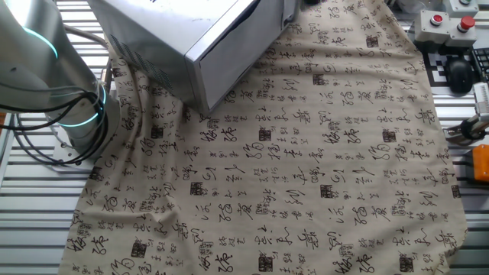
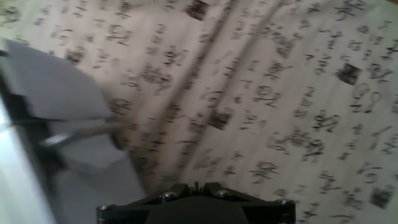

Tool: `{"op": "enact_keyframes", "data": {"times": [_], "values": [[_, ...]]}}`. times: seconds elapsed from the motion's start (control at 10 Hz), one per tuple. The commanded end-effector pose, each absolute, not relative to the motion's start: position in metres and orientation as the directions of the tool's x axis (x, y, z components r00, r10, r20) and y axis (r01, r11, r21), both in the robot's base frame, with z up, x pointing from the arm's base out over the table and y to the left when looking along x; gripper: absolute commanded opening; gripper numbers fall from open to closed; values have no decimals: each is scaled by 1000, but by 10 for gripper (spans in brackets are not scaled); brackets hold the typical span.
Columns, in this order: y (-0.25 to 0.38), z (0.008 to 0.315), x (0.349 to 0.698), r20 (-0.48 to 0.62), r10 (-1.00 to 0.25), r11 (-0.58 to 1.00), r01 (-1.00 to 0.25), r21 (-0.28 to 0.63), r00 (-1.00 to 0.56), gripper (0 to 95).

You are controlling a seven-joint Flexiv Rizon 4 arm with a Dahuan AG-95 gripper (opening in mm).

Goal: Close the microwave door

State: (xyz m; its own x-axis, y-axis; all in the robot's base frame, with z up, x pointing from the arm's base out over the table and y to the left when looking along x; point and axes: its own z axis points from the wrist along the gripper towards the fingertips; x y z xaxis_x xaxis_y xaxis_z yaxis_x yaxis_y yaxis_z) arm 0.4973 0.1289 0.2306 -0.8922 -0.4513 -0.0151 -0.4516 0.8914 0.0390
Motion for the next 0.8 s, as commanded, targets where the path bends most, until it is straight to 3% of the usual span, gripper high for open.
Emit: {"op": "enact_keyframes", "data": {"times": [0.1, 0.3, 0.8], "values": [[101, 227, 502, -29, -572, 817, -573, 67, -820, 0], [100, 227, 502, -24, -574, 816, -574, 69, -819, 0], [105, 226, 499, -16, -447, 893, -448, 46, -894, 0]]}}
